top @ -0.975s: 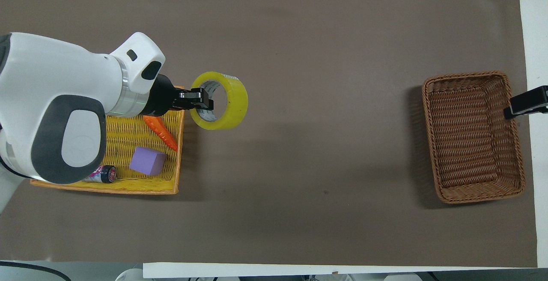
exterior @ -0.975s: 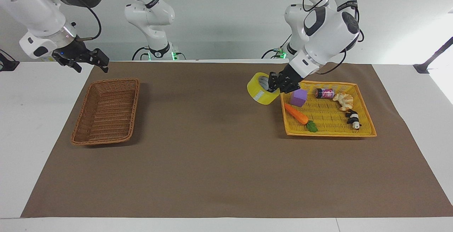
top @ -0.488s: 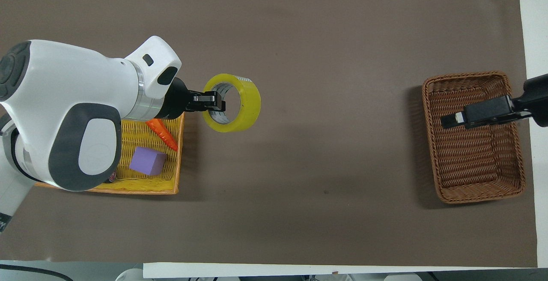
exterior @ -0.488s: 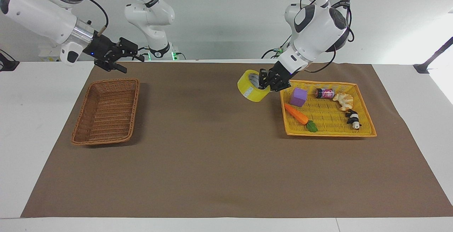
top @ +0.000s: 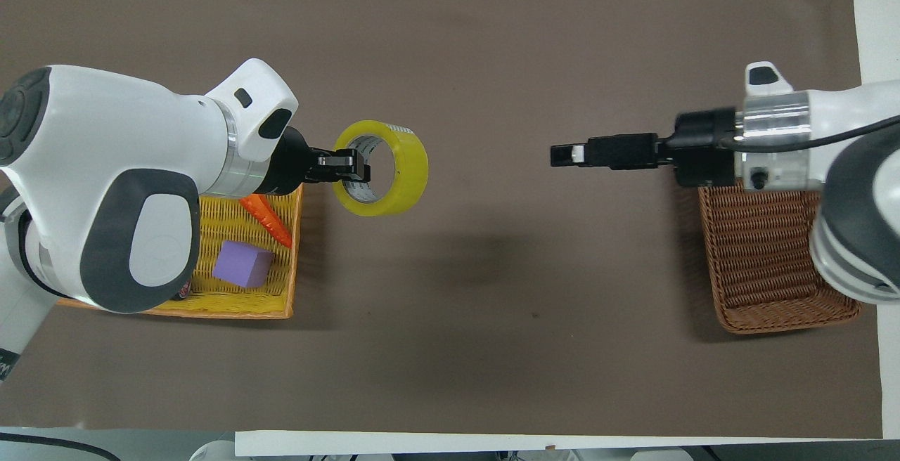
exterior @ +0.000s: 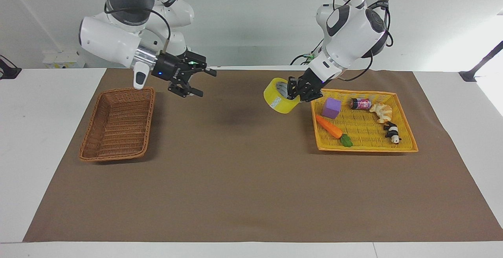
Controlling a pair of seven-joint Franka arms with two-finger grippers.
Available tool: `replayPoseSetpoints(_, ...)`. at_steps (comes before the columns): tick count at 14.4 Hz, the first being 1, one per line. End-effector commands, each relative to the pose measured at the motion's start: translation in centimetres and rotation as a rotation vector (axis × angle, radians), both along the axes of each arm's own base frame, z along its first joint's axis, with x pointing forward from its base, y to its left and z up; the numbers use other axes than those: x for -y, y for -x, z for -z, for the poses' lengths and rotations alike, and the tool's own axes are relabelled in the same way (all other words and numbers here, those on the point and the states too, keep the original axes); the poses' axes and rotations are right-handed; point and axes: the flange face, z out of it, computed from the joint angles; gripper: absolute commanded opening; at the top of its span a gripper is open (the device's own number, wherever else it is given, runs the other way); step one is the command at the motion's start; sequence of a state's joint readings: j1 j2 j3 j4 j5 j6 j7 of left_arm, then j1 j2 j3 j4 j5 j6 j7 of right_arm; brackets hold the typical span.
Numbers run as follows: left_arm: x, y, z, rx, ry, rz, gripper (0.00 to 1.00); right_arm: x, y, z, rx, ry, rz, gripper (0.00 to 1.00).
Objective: Move tape to another basket
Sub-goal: 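Hold the tape with the left gripper while the right gripper reaches it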
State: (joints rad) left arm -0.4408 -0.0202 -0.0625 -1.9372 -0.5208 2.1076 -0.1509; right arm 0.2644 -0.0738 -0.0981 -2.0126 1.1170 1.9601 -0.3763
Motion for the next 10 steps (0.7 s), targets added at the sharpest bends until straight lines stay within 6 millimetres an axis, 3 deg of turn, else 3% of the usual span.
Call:
replayPoseSetpoints(1,0.5,-0.3,-0.5,0.004,0.018,-0.010,0.02,-5.2,-0.1,0.9,-0.029,-0.041,0.090,1.00)
replayPoseSetpoints(4,0.7,-0.2,-0.6,0.007,0.018,-0.006,0.02,-10.6,0.8,1.8,-0.038,-0.033,0.133,1.00)
replayPoseSetpoints(7,0.7,0.1,-0.4,-0.004,0.012,0.001,0.02,-12.6,0.3,2.1,-0.089,-0.051,0.192,1.00)
replayPoseSetpoints(10,0.7,0.1,-0.4,-0.003,0.011,0.002,0.02,-13.3,0.5,2.2,-0.095,-0.047,0.205,1.00)
